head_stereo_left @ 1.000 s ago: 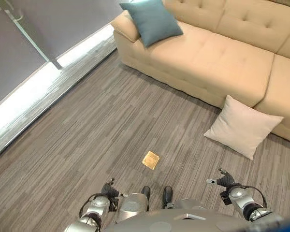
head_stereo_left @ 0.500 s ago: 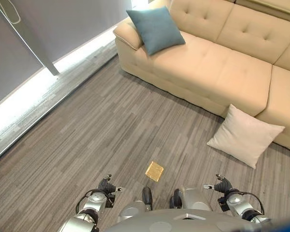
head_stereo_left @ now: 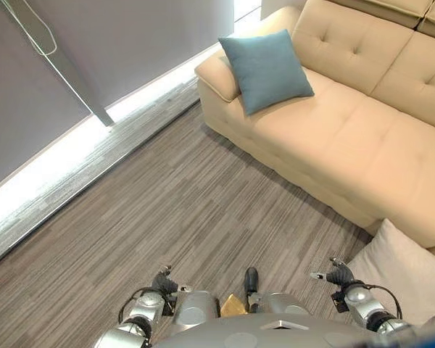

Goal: Pick up all the scattered cushions and arrange them neatly on the sofa.

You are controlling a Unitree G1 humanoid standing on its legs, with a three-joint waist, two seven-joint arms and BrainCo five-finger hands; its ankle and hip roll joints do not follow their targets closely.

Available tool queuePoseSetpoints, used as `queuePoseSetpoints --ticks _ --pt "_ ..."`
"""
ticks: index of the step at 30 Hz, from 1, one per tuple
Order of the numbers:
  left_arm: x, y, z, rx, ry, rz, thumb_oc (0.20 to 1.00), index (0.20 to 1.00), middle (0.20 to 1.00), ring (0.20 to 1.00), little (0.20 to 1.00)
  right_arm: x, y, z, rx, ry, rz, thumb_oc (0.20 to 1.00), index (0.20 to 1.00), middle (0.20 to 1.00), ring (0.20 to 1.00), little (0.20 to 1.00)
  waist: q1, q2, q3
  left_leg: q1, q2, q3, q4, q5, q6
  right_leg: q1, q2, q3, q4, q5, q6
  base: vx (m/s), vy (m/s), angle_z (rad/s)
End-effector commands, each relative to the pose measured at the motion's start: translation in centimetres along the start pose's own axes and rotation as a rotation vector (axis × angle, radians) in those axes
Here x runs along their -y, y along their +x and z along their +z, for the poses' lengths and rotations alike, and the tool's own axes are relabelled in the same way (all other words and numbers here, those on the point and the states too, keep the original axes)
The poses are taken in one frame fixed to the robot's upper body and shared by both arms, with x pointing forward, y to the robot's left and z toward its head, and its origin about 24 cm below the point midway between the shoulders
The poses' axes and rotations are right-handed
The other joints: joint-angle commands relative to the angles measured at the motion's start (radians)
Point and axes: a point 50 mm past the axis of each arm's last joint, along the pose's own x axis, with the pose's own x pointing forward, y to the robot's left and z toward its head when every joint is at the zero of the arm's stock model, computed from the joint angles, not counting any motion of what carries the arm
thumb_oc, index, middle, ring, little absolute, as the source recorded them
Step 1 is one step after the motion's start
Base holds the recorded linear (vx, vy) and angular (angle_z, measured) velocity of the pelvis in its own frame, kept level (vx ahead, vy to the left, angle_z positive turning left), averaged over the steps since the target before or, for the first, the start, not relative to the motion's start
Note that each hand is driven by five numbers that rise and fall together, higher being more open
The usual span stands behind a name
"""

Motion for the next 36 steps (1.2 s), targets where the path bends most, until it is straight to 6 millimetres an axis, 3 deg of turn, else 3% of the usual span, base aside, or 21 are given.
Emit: queuePoseSetpoints --ticks 1,2,3,8,10,12,14,18,22,24,25,27,28,29,30,32,33,36 --pt "0.3 0.0 0.2 0.008 0.044 -0.010 1.000 1.000 1.000 1.000 1.000 1.5 -0.2 -1.6 -0.046 -0.017 -0.049 1.000 1.000 1.000 1.000 1.000 -0.003 0.019 -0.002 0.073 -0.019 0.016 -0.204 0.073 0.052 0.017 -0.041 -0.006 0.060 -0.110 0.126 0.22 0.039 -0.19" --pt "0.3 0.0 0.2 0.006 0.044 -0.010 1.000 1.000 1.000 1.000 1.000 1.5 -0.2 -1.6 -0.048 -0.019 -0.049 1.000 1.000 1.000 1.000 1.000 0.002 0.024 -0.001 0.069 -0.013 0.015 -0.240 0.098 0.048 0.027 -0.033 -0.001 0.061 -0.119 0.125 0.28 0.080 -0.13" --pt "0.1 0.0 0.0 -0.001 0.044 -0.004 1.000 1.000 1.000 1.000 1.000 1.4 -0.2 -1.6 -0.051 -0.027 -0.048 1.000 1.000 1.000 1.000 1.000 0.015 0.035 0.004 0.035 0.000 0.007 -0.285 0.155 0.037 0.054 -0.018 0.012 0.068 -0.144 0.121 0.27 0.095 -0.09" --pt "-0.1 -0.4 -1.9 -0.066 0.036 -0.005 1.000 1.000 1.000 1.000 1.000 0.4 -0.4 -1.9 -0.059 -0.042 -0.013 1.000 1.000 1.000 1.000 1.000 0.028 0.036 -0.033 0.085 -0.025 0.001 -0.314 0.132 0.057 0.085 -0.039 0.039 0.105 -0.174 0.140 0.29 0.185 -0.48" --pt "-0.3 -0.4 -2.0 -0.069 0.042 -0.001 1.000 1.000 1.000 1.000 1.000 0.1 -0.3 -1.4 -0.042 -0.046 -0.002 1.000 1.000 1.000 1.000 1.000 0.036 0.033 -0.044 0.110 -0.041 0.012 -0.307 0.096 0.084 0.061 -0.061 0.049 0.198 -0.180 0.164 0.23 0.251 -0.23" --pt "-0.8 -0.2 -1.5 -0.053 0.044 0.011 1.000 1.000 1.000 1.000 1.000 0.1 0.0 -0.2 -0.001 -0.040 -0.004 1.000 1.000 1.000 1.000 1.000 0.025 0.046 -0.025 0.149 -0.053 0.016 -0.304 0.066 0.121 -0.036 -0.081 0.059 0.412 -0.117 0.194 0.13 0.235 -0.41" --pt "-1.2 -0.2 -1.1 -0.039 0.041 0.021 1.000 1.000 1.000 1.000 1.000 0.1 0.1 0.7 0.033 -0.034 -0.005 1.000 1.000 1.000 1.000 1.000 0.009 0.067 0.000 0.181 -0.050 0.009 -0.305 0.048 0.140 -0.137 -0.080 0.054 0.571 -0.084 0.192 0.13 0.181 0.02" --pt "-1.1 -0.1 -0.9 -0.035 0.039 0.019 1.000 1.000 1.000 1.000 1.000 0.3 0.1 0.8 0.037 -0.052 -0.010 1.000 1.000 1.000 1.000 1.000 -0.005 0.072 -0.002 0.251 -0.071 -0.015 -0.339 0.012 0.143 -0.195 -0.082 -0.004 0.438 -0.113 0.170 0.25 0.049 0.02" --pt "-0.7 -0.1 -1.1 -0.046 0.040 0.010 1.000 1.000 1.000 1.000 1.000 0.9 0.2 0.9 0.032 -0.074 -0.025 1.000 1.000 1.000 1.000 1.000 -0.037 0.062 0.011 0.328 -0.099 -0.050 -0.363 -0.026 0.129 -0.243 -0.076 -0.034 0.168 -0.025 0.202 0.34 -0.037 0.05" --pt "-0.5 -0.2 -1.4 -0.051 0.054 0.002 1.000 1.000 1.000 1.000 1.000 0.9 0.1 0.0 0.011 -0.067 -0.022 1.000 1.000 1.000 1.000 1.000 -0.047 0.058 -0.007 0.369 -0.101 -0.074 -0.382 -0.047 0.120 -0.213 -0.057 0.004 0.152 -0.017 0.185 0.42 -0.122 0.51" --pt "-0.2 -0.3 -1.6 -0.059 0.057 -0.007 1.000 1.000 1.000 1.000 1.000 1.0 -0.1 -0.8 -0.012 -0.055 -0.025 1.000 1.000 1.000 1.000 1.000 -0.052 0.062 -0.017 0.380 -0.087 -0.069 -0.369 -0.057 0.099 -0.190 -0.059 -0.023 0.149 -0.020 0.174 0.43 -0.166 0.80" --pt "0.1 -0.3 -1.7 -0.060 0.074 -0.019 1.000 1.000 1.000 1.000 1.000 1.1 -0.2 -1.3 -0.027 -0.039 -0.028 1.000 1.000 1.000 1.000 1.000 -0.060 0.065 -0.027 0.366 -0.071 -0.062 -0.291 -0.016 0.061 -0.156 -0.045 -0.020 0.137 -0.027 0.160 0.28 -0.143 0.50" --pt "0.2 -0.3 -1.6 -0.053 0.083 -0.026 1.000 1.000 1.000 1.000 1.000 1.2 -0.2 -1.3 -0.027 -0.031 -0.031 1.000 1.000 1.000 1.000 1.000 -0.063 0.061 -0.025 0.330 -0.061 -0.050 -0.200 0.022 0.035 -0.129 -0.042 -0.019 0.120 -0.032 0.151 0.20 -0.157 0.24" --pt "0.4 -0.1 -0.6 -0.024 0.081 -0.031 1.000 1.000 1.000 1.000 1.000 1.5 -0.2 -1.2 -0.026 -0.019 -0.041 1.000 1.000 1.000 1.000 1.000 -0.056 0.042 -0.007 0.233 -0.052 -0.034 -0.017 0.088 0.010 -0.086 -0.045 -0.003 0.095 -0.039 0.126 0.22 -0.186 0.04" --pt "0.5 0.1 0.3 0.002 0.074 -0.034 1.000 1.000 1.000 1.000 1.000 1.7 -0.2 -1.5 -0.043 -0.001 -0.049 1.000 1.000 1.000 1.000 1.000 -0.045 0.025 0.001 0.155 -0.040 -0.019 0.067 0.085 0.020 -0.052 -0.046 0.007 0.070 -0.050 0.111 0.27 -0.153 -0.23" --pt "0.8 0.1 0.7 0.014 0.069 -0.041 1.000 1.000 1.000 1.000 1.000 1.6 -0.3 -1.9 -0.063 0.005 -0.051 1.000 1.000 1.000 1.000 1.000 -0.030 0.007 0.002 0.103 -0.035 0.001 -0.021 0.019 0.055 -0.018 -0.055 0.015 0.044 -0.062 0.121 0.31 -0.034 -0.28" --pt "0.8 0.1 0.6 0.010 0.063 -0.038 1.000 1.000 1.000 1.000 1.000 1.6 -0.2 -1.9 -0.062 0.003 -0.054 1.000 1.000 1.000 1.000 1.000 -0.019 0.006 0.004 0.083 -0.039 -0.014 -0.112 0.024 0.060 0.001 -0.050 0.025 0.034 -0.071 0.129 0.28 0.046 -0.24" --pt "0.8 0.1 0.1 -0.009 0.036 -0.031 1.000 1.000 1.000 1.000 1.000 1.7 -0.2 -1.6 -0.057 -0.009 -0.058 1.000 1.000 1.000 1.000 1.000 0.006 0.024 0.008 0.046 -0.035 -0.081 -0.250 0.120 0.038 0.037 -0.020 0.053 0.026 -0.097 0.127 0.22 0.080 -0.25"
